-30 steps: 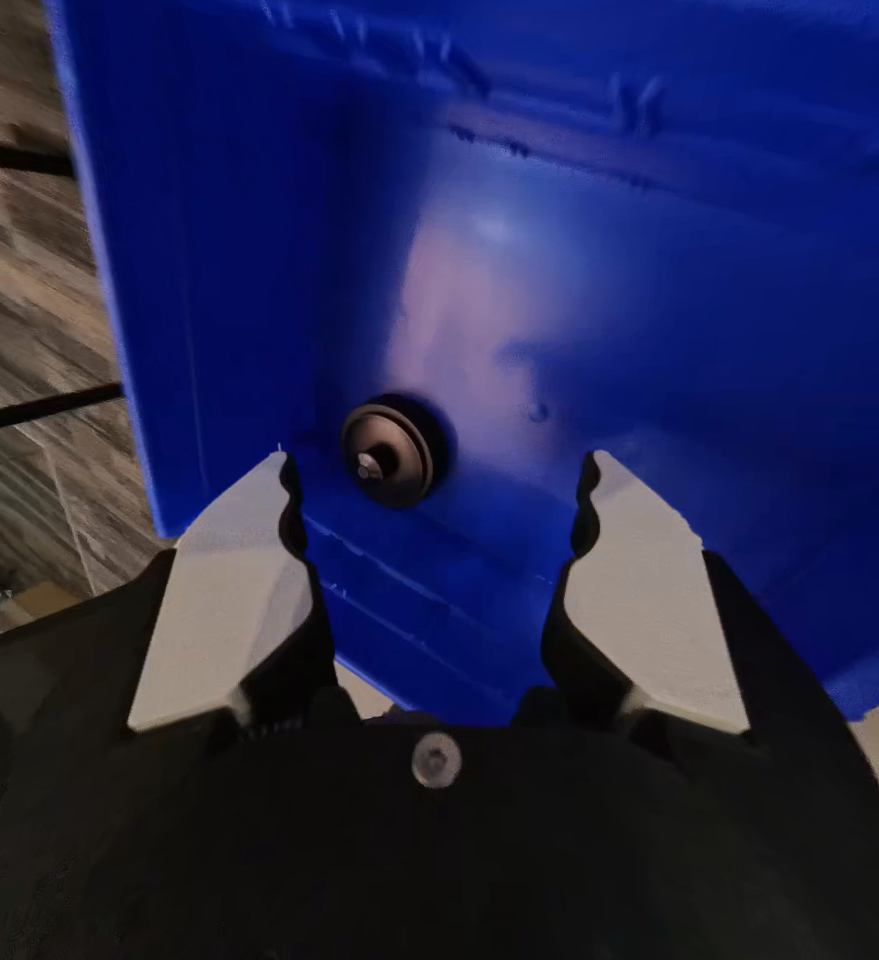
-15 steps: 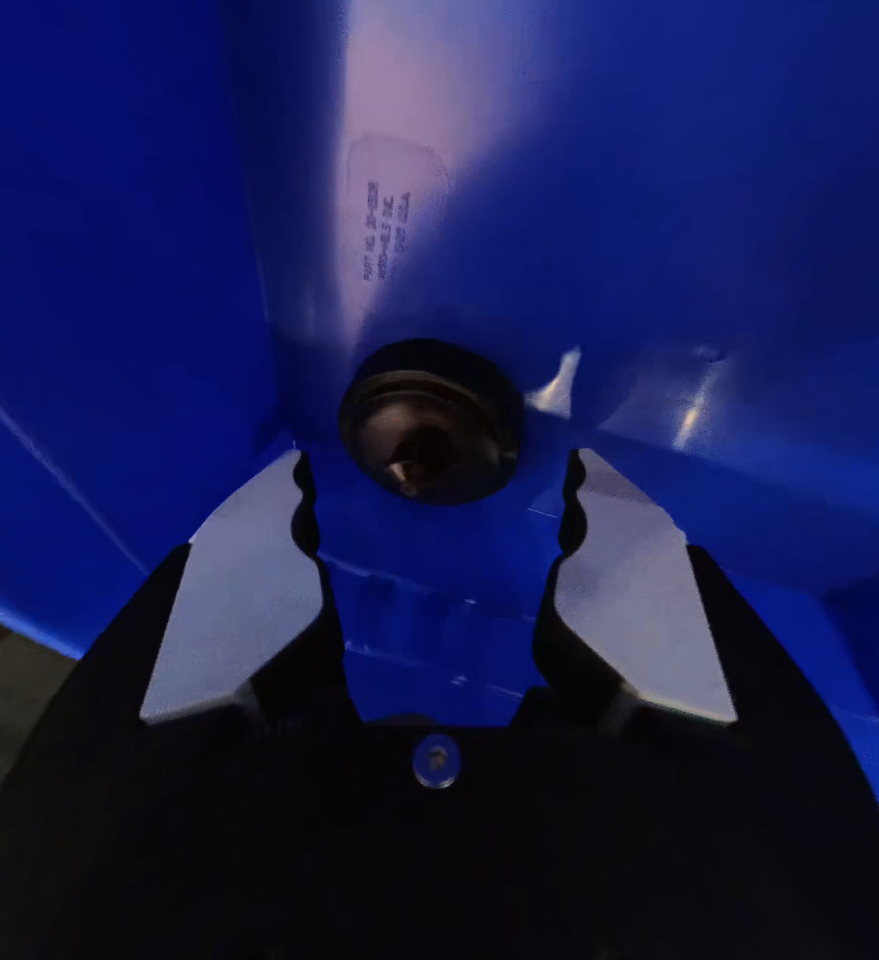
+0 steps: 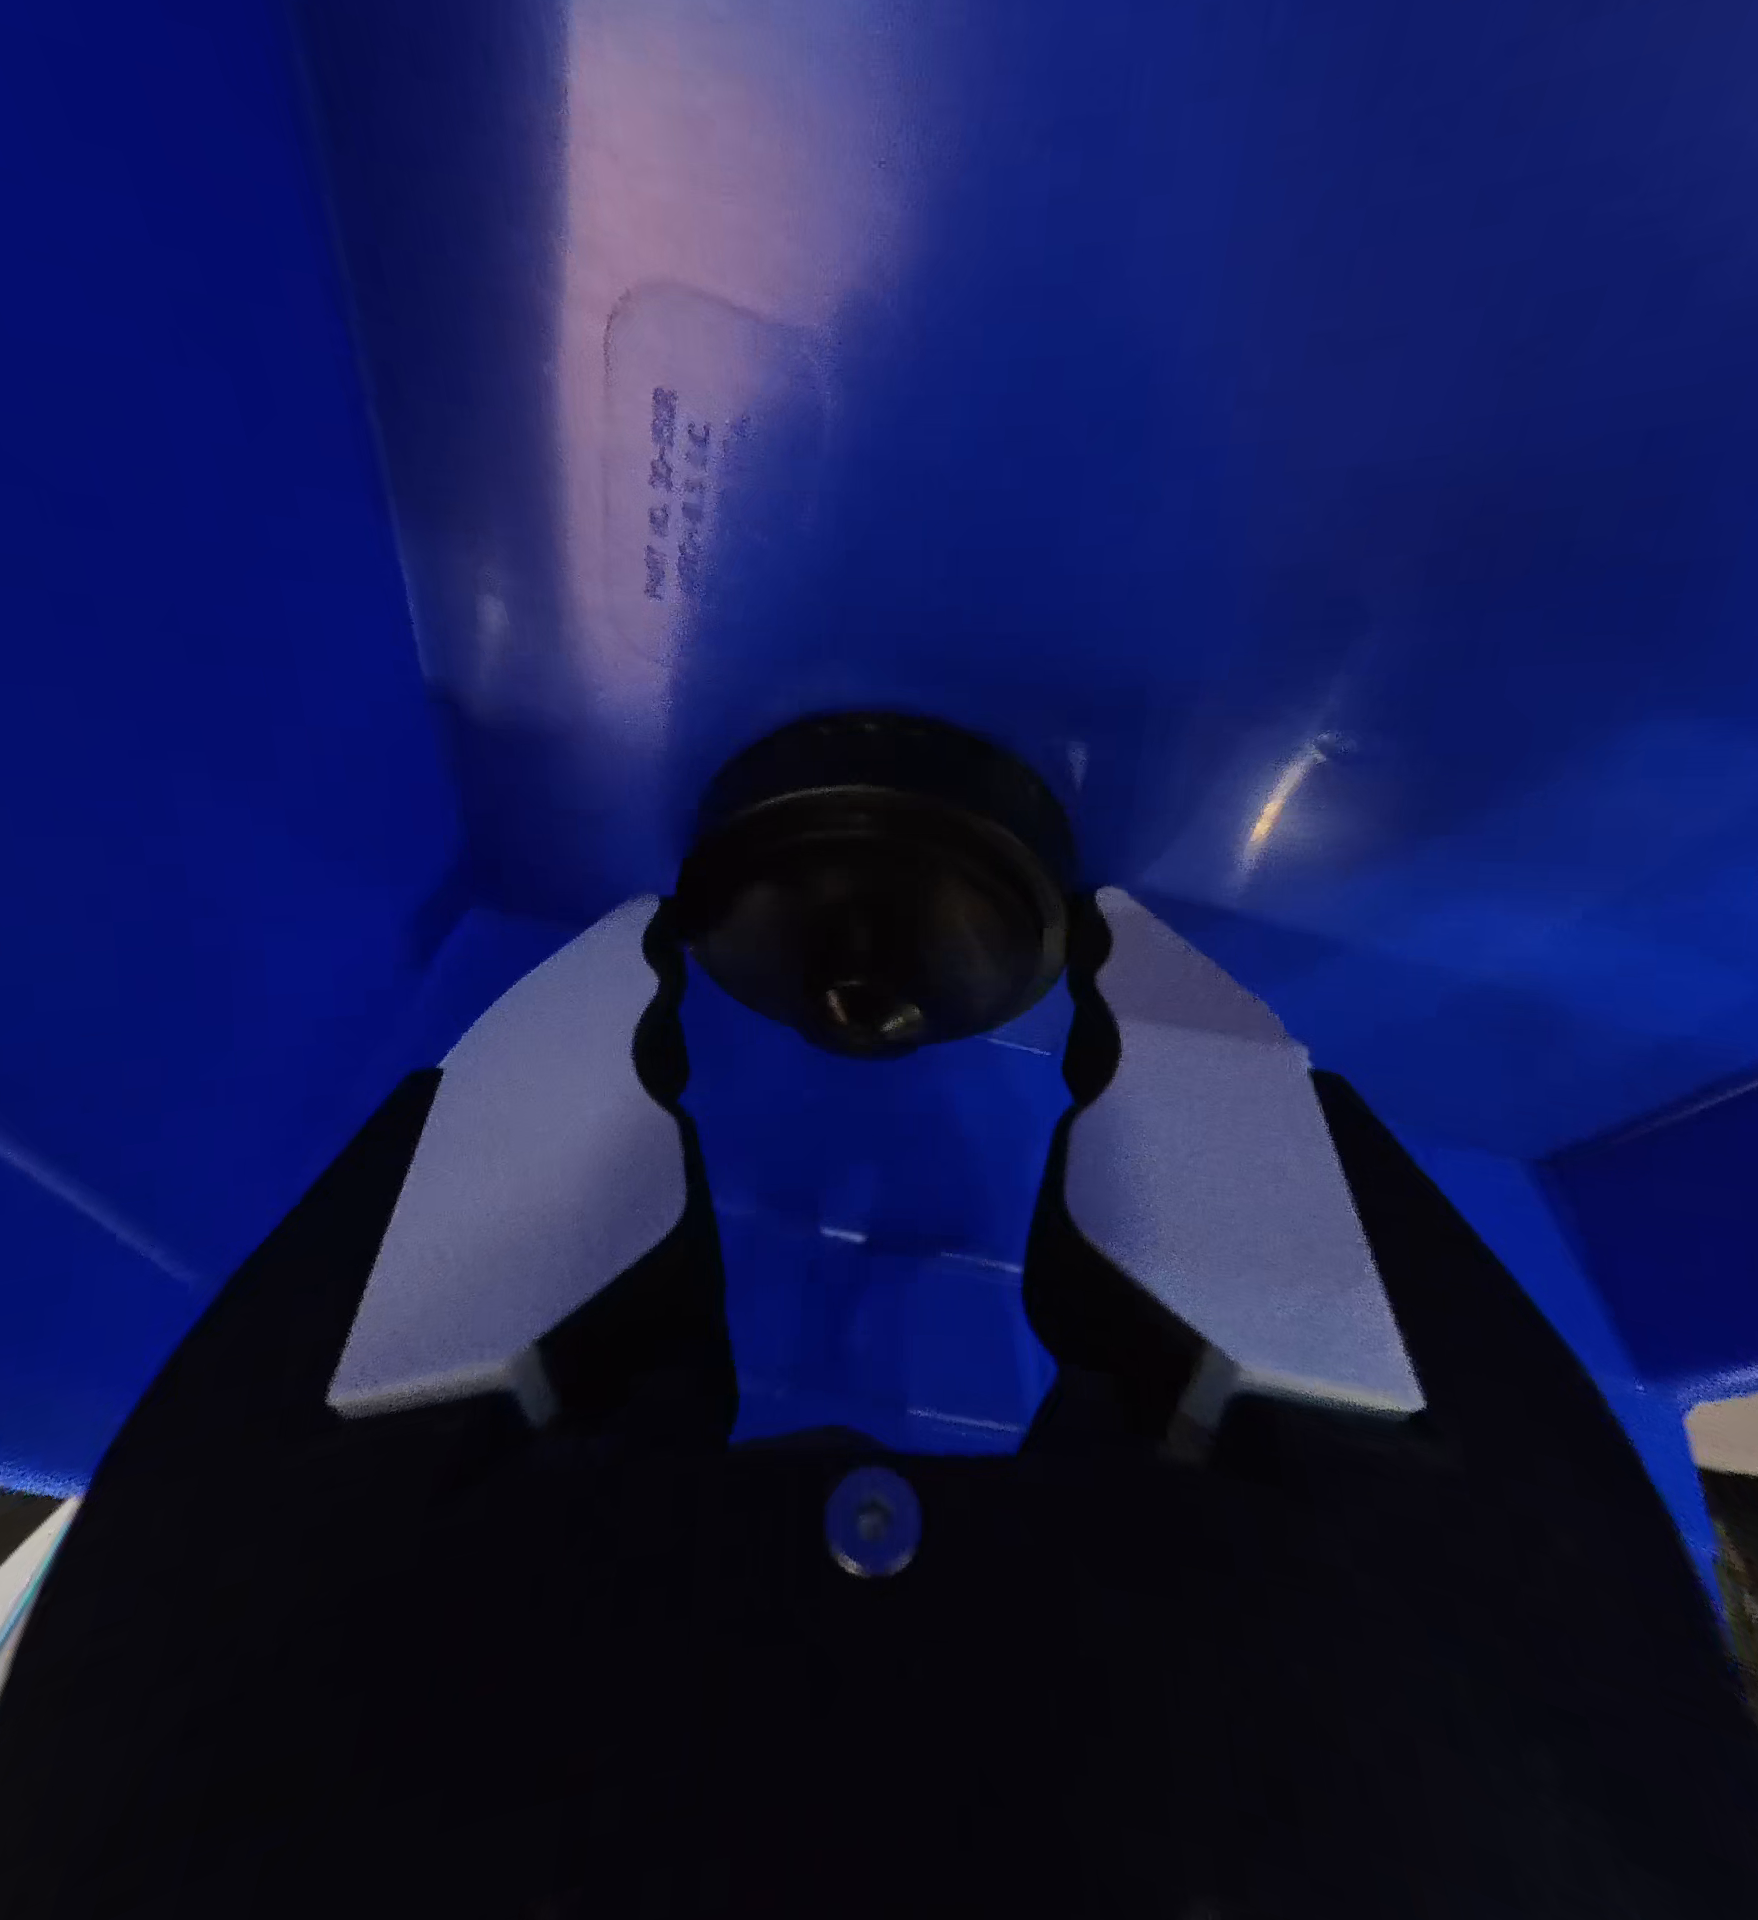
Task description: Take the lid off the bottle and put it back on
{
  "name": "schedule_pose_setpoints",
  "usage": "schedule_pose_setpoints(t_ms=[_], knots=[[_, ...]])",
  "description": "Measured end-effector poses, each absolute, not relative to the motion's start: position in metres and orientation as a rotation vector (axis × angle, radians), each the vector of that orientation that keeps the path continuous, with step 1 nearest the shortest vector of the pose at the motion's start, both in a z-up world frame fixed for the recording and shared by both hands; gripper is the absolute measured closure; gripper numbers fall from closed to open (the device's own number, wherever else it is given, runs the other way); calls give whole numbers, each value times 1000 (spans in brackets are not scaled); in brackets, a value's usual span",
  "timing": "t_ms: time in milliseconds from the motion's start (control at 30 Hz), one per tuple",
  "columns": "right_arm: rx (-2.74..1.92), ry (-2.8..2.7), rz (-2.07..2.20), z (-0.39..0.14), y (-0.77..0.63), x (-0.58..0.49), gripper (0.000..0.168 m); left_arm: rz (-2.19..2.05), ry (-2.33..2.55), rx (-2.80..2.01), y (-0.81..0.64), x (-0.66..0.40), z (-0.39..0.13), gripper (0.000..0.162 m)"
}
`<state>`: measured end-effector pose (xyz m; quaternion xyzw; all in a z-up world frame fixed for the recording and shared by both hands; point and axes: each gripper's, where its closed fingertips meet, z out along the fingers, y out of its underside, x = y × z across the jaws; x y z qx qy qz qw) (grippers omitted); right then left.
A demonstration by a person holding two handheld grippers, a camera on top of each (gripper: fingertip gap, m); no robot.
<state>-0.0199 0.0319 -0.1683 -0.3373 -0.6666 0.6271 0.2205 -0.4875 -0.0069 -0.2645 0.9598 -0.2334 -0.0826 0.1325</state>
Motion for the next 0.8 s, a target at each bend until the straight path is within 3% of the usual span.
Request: schedule_pose_setpoints(t_ms=[133,233,567,733,800], knots=[[-939,-1838,1725,-168,33,-21,65,-333,-721,2860,-4,-475,-254,90],[-956,-1815,1715,-166,34,-23,54,-393,-754,2939,-6,-455,-239,90],[-920,-1754,1641,-145,45,-16,47,-748,-868,3180,-39,-361,-170,91],[-812,-1599,1450,-88,61,7,60,-1041,-919,3316,-58,-304,-122,91],[-735,-1550,1337,-59,57,22,74,-1167,-942,3362,-64,-279,-104,91]])
